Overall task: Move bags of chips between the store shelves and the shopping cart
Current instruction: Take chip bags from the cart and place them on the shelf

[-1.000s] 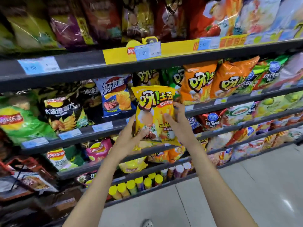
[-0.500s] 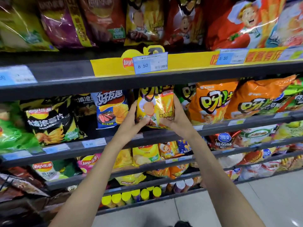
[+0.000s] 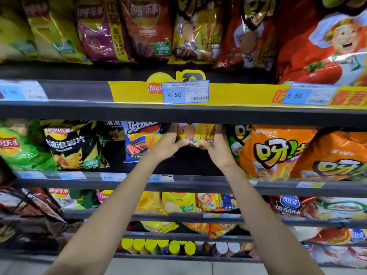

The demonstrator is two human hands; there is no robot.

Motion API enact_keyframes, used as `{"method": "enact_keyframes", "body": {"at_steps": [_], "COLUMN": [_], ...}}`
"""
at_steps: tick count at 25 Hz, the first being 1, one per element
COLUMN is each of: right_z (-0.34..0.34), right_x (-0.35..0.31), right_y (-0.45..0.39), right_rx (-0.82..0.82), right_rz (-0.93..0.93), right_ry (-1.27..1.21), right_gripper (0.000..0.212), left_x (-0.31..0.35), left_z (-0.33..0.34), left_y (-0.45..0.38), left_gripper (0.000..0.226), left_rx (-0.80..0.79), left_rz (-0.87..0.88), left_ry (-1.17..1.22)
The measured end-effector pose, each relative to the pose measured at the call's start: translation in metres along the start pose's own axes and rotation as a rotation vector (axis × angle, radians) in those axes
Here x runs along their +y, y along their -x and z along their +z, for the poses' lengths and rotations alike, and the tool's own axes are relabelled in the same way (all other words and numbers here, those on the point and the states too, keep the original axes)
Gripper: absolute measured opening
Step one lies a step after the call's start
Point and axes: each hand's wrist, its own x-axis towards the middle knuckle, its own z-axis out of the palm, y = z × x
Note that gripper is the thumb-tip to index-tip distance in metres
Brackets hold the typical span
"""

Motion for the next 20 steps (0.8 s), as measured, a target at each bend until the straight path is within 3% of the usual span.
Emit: {"method": "enact_keyframes", "body": {"at_steps": [5, 10, 13, 20], "right_z": [0.000, 0.001, 0.000, -0.007], "right_x": [0.007, 0.012, 0.017, 0.015], "right_y": [0.005, 0.018, 0.028, 0.029], "right_rx": [-0.042, -0.072, -0.083, -0.169], "right_rz": [0.024, -0.031, -0.047, -0.001], "right_ry": [0.033, -0.015, -0.027, -0.062], "right_gripper": [0.058, 0.083, 0.093, 0.087], "left_x": [-0.002, -0.003, -0.002, 0.003], "left_z": [0.012, 0.028, 0.035, 0.042], "left_y": [0.001, 0.015, 0.021, 0.025], "left_gripper": [0.038, 0.081, 0.094, 0.095], "left_rx": [0.000, -0.037, -0.055, 0.017], "left_rz": [-0.038, -0.101, -0.133, -0.231], "left_ry": [-0.004, -0.013, -0.046, -0.117]}}
